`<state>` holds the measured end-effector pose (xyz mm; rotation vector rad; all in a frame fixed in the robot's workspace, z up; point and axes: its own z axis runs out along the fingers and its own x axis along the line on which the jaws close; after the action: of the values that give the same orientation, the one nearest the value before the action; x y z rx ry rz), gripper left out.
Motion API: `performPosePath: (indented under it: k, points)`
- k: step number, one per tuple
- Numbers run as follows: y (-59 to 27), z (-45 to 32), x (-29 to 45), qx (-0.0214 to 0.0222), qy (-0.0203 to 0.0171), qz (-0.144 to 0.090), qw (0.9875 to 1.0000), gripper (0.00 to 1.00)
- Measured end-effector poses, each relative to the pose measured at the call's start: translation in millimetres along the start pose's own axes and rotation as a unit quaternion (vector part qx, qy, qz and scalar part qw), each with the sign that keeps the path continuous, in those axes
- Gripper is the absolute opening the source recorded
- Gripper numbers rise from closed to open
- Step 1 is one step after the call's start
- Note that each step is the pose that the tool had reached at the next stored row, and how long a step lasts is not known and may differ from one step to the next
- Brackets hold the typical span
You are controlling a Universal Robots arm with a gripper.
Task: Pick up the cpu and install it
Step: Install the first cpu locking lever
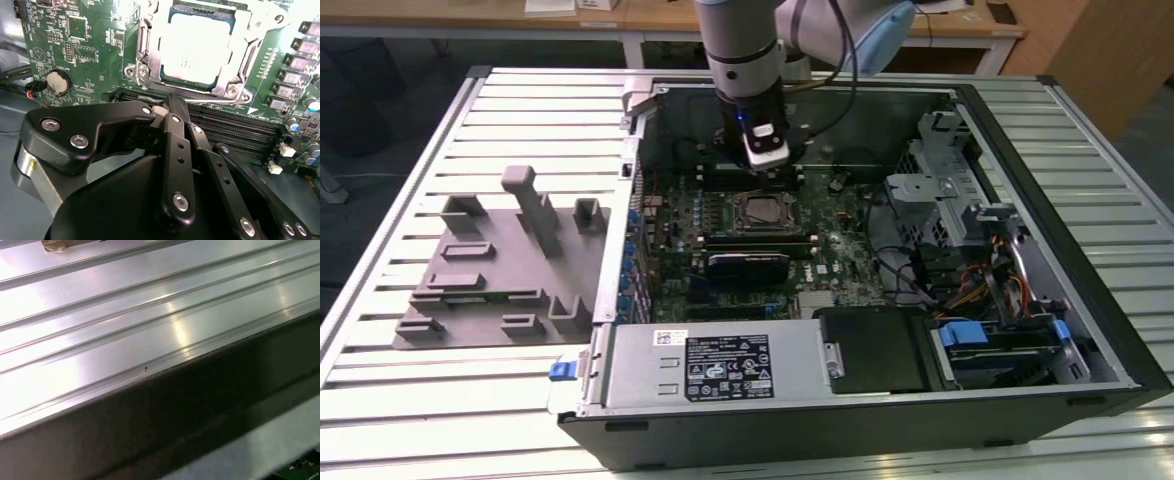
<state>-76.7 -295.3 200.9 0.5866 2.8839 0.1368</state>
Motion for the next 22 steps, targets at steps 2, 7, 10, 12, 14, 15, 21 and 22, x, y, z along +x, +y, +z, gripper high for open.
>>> performPosePath:
  k: [2, 7, 10, 12, 14, 15, 21, 22]
  points:
    - [1.1, 0.5, 1.0, 0.0009, -0.0007, 0.005, 1.0, 0.11]
    - [2.7, 1.8, 2.5, 0.0029, -0.0021, 0.014, 0.9999, 0.11]
    - [2.6, 2.9, 2.7, 0.0052, -0.0031, 0.014, 0.9999, 0.11]
    - [2.5, 3.7, 2.8, 0.0069, -0.0038, 0.014, 0.9999, 0.11]
    - [2.4, 4.5, 3.0, 0.0086, -0.0046, 0.014, 0.9999, 0.11]
    - [2.4, 4.8, 3.0, 0.009, -0.0048, 0.013, 0.9999, 0.11]
    - [2.0, 6.8, 3.4, 0.0102, -0.0051, 0.013, 0.9998, 0.11]
    - [2.0, 7.1, 3.5, 0.0103, -0.0051, 0.013, 0.9998, 0.11]
